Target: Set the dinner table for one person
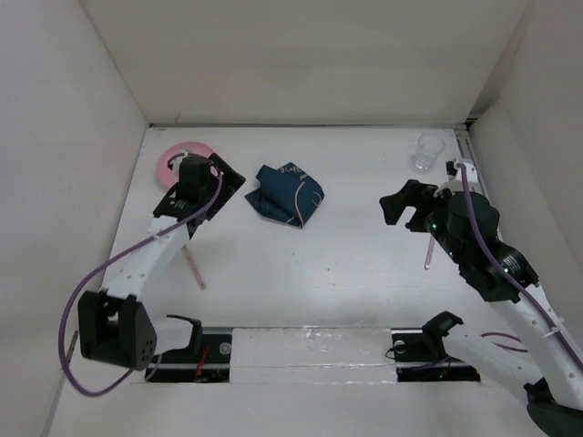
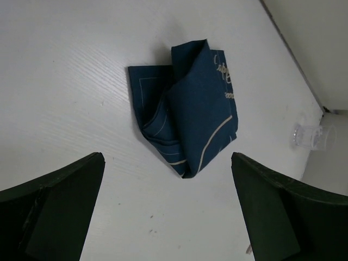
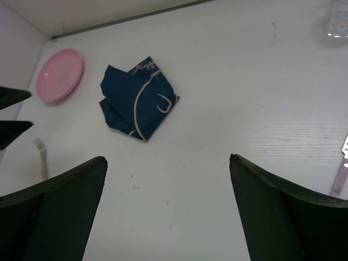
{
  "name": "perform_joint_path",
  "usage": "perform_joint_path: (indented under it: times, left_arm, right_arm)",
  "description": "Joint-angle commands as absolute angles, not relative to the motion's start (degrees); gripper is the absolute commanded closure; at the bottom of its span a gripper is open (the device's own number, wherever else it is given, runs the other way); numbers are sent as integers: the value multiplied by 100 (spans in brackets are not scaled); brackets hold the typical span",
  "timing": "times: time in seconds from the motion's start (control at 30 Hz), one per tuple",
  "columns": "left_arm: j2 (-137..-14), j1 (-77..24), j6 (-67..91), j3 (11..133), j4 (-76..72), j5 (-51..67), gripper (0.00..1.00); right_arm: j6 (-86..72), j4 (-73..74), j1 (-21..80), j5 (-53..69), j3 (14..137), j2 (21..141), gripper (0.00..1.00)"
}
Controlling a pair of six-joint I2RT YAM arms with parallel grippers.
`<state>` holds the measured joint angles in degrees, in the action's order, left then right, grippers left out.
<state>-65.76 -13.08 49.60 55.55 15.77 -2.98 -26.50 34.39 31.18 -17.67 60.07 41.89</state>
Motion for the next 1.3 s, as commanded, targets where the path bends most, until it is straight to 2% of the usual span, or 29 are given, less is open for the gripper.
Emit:
perform_joint_path:
  times: [0.0, 0.13, 0.37, 0.53, 0.63, 0.83, 0.87, 0.97, 1.07, 1.13, 1.27]
  left_arm:
    - [-7196, -1310, 5520, 5589, 670, -61, 0]
    - [-8600, -1257, 5406, 5967, -23, 245, 0]
    - [-10342, -1205, 5221, 6705, -887, 1010, 0]
    - [-10827, -1204, 5326, 6978, -1221, 1125, 0]
    - [-11135, -1204, 5326, 7145, -1291, 1344, 6]
    - [-11241, -1204, 5493, 7014, -1853, 1591, 33]
    - [-11241, -1204, 5493, 7014, -1854, 1591, 33]
    - [-11188, -1204, 5493, 7014, -1854, 1652, 51]
    - [-11188, -1204, 5493, 7014, -1854, 1705, 53]
    - [-11241, -1204, 5493, 7066, -1854, 1757, 64]
    - [-11293, -1204, 5493, 7066, -1854, 1758, 79]
  right_arm:
    - [-2522, 2751, 3182, -985, 6021, 4219, 0]
    - [-2452, 2699, 3305, -861, 5889, 4271, 0]
    - [-2452, 2698, 3472, -914, 5538, 4219, 0]
    - [-2400, 2698, 3524, -976, 5537, 4219, 0]
    - [-2399, 2698, 3524, -1028, 5484, 4219, 0]
    - [-2399, 2698, 3524, -1142, 5484, 4394, 0]
    - [-2399, 2698, 3524, -1143, 5484, 4395, 0]
    - [-2347, 2698, 3524, -1143, 5484, 4456, 0]
    - [-2347, 2698, 3524, -1143, 5484, 4456, 0]
    - [-2347, 2698, 3524, -1143, 5484, 4456, 0]
    - [-2347, 2698, 3524, -1143, 5484, 4456, 0]
